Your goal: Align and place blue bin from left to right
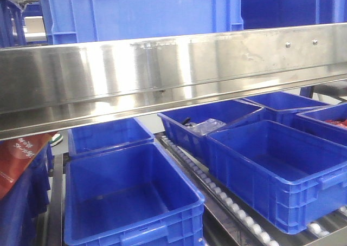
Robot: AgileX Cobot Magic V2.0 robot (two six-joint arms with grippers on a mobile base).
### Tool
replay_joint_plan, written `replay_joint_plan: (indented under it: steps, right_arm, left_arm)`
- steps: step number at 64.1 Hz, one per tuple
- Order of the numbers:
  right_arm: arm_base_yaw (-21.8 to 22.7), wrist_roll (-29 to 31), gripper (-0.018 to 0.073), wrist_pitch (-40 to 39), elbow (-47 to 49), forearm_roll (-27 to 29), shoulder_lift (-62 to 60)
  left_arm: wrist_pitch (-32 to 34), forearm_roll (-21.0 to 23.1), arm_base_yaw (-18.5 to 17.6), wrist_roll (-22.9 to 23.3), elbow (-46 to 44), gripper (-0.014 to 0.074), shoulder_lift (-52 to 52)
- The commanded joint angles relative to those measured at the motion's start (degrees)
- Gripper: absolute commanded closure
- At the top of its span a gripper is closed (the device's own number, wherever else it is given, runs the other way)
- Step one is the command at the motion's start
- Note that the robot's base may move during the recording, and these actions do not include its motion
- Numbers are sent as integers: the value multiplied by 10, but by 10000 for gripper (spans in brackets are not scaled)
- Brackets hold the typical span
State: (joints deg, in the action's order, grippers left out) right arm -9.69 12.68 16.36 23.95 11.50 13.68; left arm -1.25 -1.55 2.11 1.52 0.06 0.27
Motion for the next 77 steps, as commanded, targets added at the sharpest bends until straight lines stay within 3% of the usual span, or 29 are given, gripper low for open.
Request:
replay_joint_plan:
  steps: [1, 10, 25, 36, 51, 59, 68, 77]
  right_arm:
    - [-1, 5, 638, -15, -1, -3, -4]
    - [15, 3, 638, -24, -1, -15, -6]
    - [126, 3, 638, -23, -37, -15, -29]
    - [177, 3, 638, -25, -116, -15, -86]
    - [197, -1, 638, -56, -214, -15, -137]
    - [197, -42, 638, -104, -239, -15, -137]
    - [197, -108, 638, -97, -239, -88, -137]
    - [197, -108, 638, -100, -239, -89, -137]
  left_arm:
    - [10, 3, 2, 0, -1, 583, -3]
    - [10, 3, 2, 0, -1, 583, -3]
    - [10, 3, 2, 0, -1, 583, -3]
    - [10, 3, 2, 0, -1, 583, -3]
    - [10, 3, 2, 0, -1, 583, -3]
    - [10, 3, 2, 0, -1, 583, -3]
    - [10, 3, 2, 0, -1, 583, -3]
    - [10, 3, 2, 0, -1, 583, -3]
